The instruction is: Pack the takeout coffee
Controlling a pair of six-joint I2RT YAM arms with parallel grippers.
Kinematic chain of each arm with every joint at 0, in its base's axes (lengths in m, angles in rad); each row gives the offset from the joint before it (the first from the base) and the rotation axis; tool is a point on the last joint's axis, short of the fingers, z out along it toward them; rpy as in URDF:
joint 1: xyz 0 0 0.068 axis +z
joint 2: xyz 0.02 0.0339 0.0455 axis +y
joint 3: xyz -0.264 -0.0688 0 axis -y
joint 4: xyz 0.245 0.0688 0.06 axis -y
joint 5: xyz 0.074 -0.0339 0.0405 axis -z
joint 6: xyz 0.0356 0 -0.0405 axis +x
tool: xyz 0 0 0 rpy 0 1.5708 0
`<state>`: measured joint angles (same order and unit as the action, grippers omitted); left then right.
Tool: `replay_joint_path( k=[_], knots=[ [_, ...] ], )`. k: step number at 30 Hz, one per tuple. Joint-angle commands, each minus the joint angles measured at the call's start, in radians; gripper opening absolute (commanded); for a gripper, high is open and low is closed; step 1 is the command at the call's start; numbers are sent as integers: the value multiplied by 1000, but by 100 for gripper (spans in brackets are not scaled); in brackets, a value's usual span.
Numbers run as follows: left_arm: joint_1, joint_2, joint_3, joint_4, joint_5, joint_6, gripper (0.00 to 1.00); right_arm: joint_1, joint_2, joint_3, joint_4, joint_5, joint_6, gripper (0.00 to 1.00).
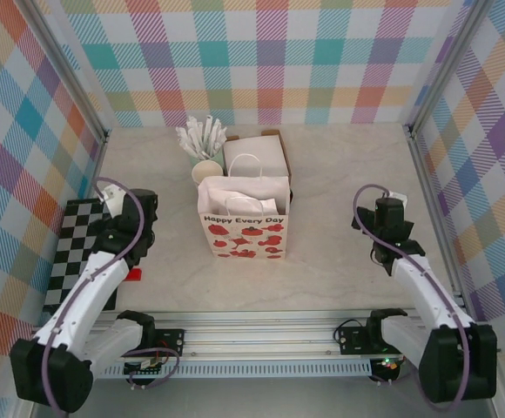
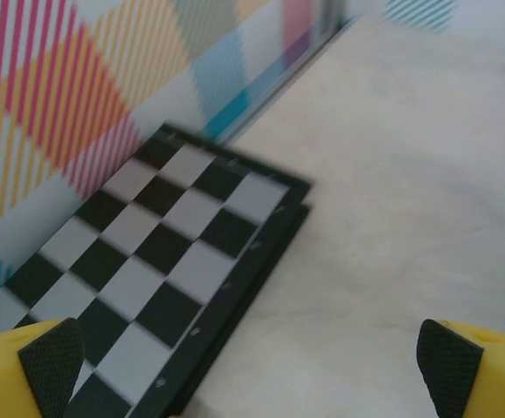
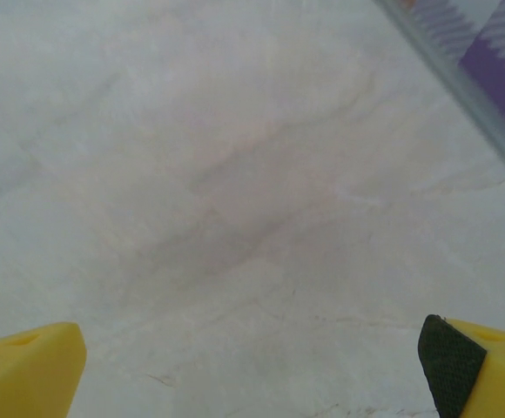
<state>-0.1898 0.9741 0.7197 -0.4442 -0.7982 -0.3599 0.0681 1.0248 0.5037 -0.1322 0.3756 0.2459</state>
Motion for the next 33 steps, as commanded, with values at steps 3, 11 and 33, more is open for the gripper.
replay_joint_path(
  k=[3,11,33],
  knots=[
    [109,16,-193,355,146,6,100,-22,153,-70,347,-185,-104,100],
    [180,159,-288,704,493,203,100,-49,357,18,509,-384,-248,100],
    [125,593,-296,1252,716,389,100,-71,503,-82,926,-422,-237,100]
  ],
)
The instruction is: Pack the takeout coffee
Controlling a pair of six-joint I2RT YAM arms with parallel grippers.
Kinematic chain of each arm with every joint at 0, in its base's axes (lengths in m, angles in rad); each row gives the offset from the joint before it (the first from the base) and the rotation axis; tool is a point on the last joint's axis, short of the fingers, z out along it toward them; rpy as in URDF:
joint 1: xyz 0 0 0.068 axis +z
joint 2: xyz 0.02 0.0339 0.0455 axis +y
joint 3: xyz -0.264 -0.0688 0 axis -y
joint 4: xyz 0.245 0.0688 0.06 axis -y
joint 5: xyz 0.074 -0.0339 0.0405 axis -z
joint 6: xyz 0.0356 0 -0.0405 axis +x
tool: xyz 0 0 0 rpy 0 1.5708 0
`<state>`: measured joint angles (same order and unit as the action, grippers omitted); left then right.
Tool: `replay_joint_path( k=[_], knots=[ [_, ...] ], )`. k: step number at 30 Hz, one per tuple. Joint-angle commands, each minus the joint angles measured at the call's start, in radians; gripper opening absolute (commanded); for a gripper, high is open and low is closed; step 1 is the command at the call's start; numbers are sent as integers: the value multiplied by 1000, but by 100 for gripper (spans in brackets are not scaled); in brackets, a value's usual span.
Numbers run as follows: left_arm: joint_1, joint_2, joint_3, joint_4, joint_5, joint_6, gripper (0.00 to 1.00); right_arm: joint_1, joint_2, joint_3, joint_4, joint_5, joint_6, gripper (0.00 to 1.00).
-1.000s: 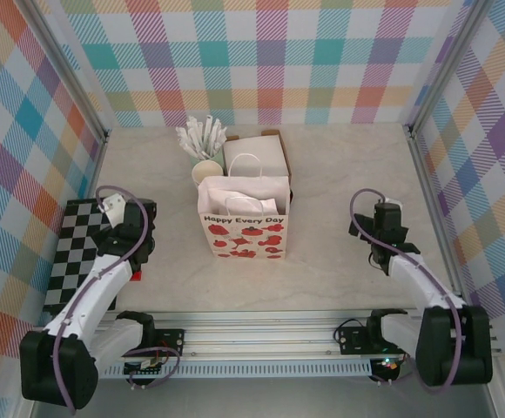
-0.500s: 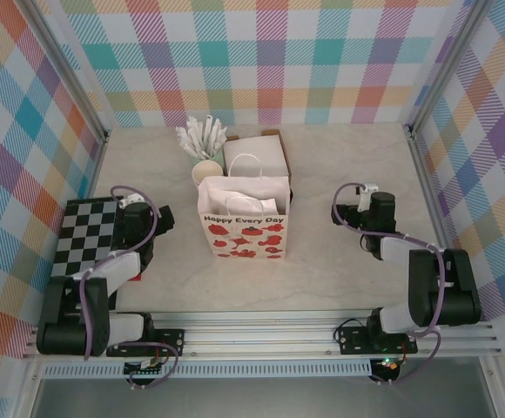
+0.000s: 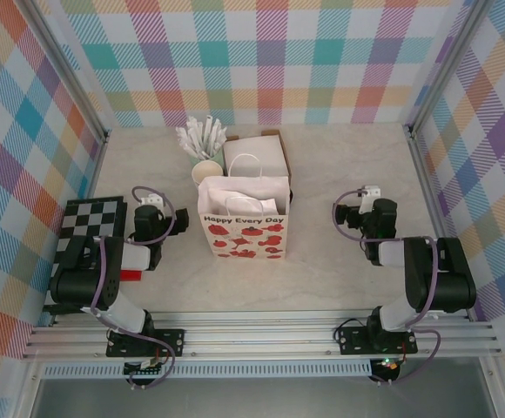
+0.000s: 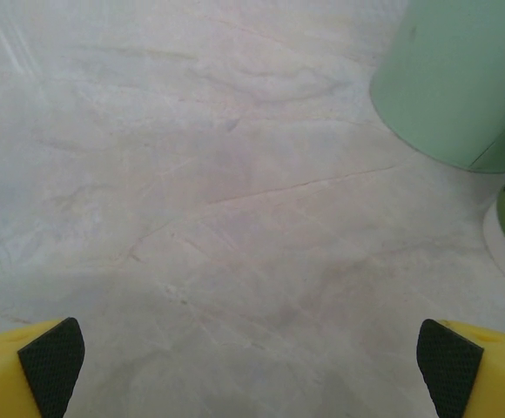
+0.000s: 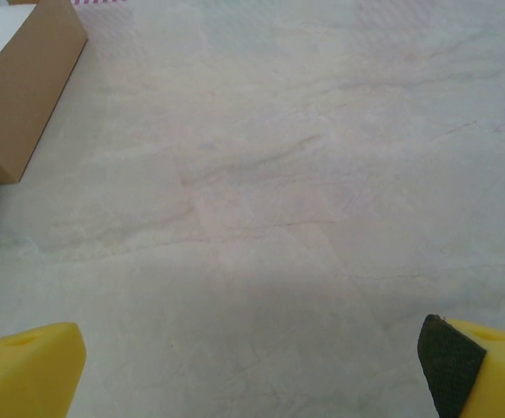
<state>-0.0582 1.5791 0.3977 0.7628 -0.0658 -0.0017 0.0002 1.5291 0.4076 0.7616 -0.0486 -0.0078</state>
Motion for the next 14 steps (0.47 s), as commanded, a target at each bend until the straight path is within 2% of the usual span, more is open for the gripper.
replay_joint_path(
  k=[1,14],
  knots=[
    [-7,-15,25,38,-13,30,100,-4,0,14,33,3,18,100],
    [-5,-14,28,35,0,34,100,-4,0,14,32,3,17,100]
  ],
)
